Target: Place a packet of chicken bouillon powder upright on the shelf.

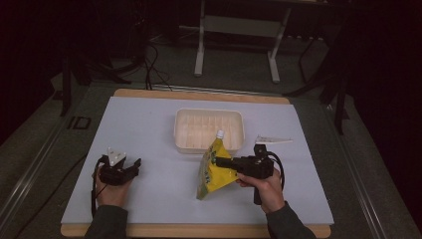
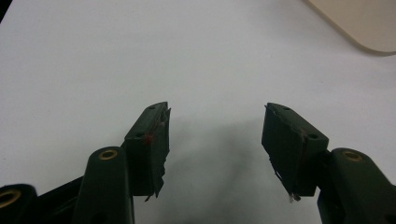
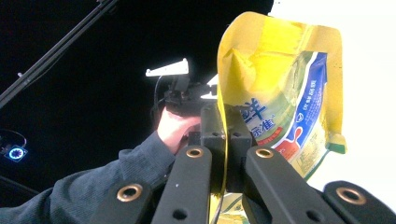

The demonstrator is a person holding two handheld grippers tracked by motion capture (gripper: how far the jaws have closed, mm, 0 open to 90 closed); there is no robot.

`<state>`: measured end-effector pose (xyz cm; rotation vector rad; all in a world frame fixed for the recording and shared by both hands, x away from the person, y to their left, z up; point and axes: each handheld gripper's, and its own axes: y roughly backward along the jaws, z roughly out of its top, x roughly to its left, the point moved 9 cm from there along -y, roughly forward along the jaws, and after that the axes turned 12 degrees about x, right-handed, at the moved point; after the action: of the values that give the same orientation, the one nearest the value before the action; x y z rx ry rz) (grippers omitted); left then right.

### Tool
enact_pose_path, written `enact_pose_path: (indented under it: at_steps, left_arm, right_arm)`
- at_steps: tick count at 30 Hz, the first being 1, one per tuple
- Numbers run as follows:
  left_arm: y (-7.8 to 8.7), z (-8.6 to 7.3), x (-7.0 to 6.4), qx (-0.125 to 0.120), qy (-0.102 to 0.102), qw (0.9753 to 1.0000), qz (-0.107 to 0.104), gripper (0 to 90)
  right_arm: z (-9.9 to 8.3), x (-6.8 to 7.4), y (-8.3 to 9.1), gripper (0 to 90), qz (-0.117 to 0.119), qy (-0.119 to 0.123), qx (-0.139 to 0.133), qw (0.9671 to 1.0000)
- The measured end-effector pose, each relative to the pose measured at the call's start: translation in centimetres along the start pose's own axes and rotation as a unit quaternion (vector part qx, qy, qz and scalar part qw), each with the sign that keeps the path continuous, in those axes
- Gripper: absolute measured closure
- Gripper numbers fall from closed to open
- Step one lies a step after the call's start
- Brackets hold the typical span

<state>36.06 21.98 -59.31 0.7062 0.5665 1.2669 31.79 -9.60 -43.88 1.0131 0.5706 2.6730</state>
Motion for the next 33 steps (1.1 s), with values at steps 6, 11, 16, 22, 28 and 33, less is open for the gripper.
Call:
enact_pose_path:
  at_steps: [6,11,16,22,28,33]
  left_arm:
    - [0.0,0.0,0.0,0.0,0.001,1.0,-0.001,41.2]
    - [0.0,0.0,0.0,0.0,0.001,1.0,-0.001,41.2]
    - [0.0,0.0,0.0,0.001,0.0,1.0,0.0,41.2]
    - [0.0,0.0,0.0,0.001,-0.001,1.0,0.0,41.2]
    - [0.0,0.0,0.0,0.002,-0.002,1.0,0.0,41.2]
    - [0.0,0.0,0.0,0.002,-0.002,1.0,0.0,41.2]
  right_arm:
    - [0.5,0.0,-0.2,90.0,-0.003,0.004,0.002,1.0]
    - [1.0,0.0,-0.2,90.0,-0.004,0.008,0.002,1.0]
    - [1.4,0.0,-0.4,90.0,-0.005,0.012,0.003,0.9999]
    - [1.8,0.1,-0.6,90.0,-0.007,0.018,0.006,0.9998]
    - [2.2,0.2,-0.9,90.0,-0.007,0.022,0.007,0.9997]
    - [2.5,0.3,-1.1,90.0,-0.007,0.026,0.009,0.9996]
